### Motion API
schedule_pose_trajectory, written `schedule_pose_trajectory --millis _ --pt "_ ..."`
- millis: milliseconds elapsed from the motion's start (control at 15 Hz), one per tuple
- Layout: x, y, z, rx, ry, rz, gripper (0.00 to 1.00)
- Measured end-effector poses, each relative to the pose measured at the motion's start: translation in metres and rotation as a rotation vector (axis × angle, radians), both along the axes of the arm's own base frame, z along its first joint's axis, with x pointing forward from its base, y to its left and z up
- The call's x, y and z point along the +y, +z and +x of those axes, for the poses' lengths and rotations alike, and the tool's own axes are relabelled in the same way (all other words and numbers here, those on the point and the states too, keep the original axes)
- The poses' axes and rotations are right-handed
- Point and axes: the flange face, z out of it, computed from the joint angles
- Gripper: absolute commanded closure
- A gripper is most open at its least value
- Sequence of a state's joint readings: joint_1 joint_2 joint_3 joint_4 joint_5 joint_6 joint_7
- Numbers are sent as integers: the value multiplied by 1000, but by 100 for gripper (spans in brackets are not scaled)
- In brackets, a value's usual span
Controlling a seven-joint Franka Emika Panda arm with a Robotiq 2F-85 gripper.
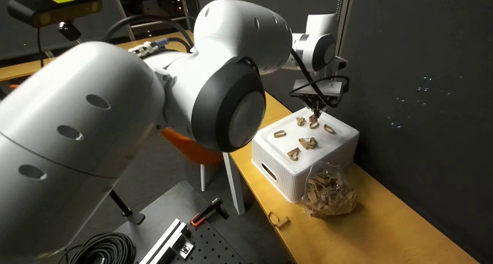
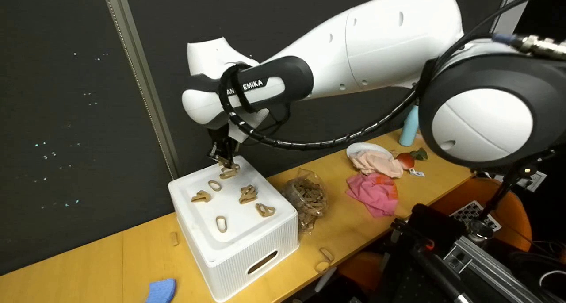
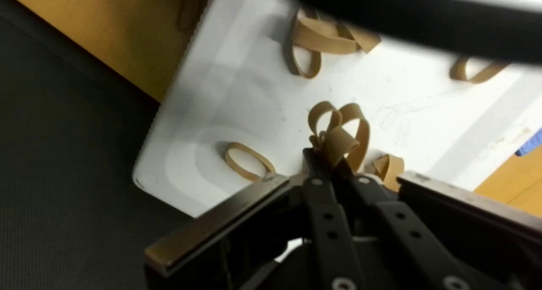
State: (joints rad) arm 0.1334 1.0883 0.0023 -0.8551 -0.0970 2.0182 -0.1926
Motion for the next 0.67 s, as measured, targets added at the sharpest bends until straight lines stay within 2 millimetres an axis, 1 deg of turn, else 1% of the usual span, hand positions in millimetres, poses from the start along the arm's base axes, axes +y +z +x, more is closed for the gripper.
schedule_pose_trajectory --millis 333,467,667 --pt "-16 -8 -31 93 -108 -29 98" --pt "-27 -9 -45 122 -169 -52 98" --pt "-47 -6 -68 144 -246 -96 98"
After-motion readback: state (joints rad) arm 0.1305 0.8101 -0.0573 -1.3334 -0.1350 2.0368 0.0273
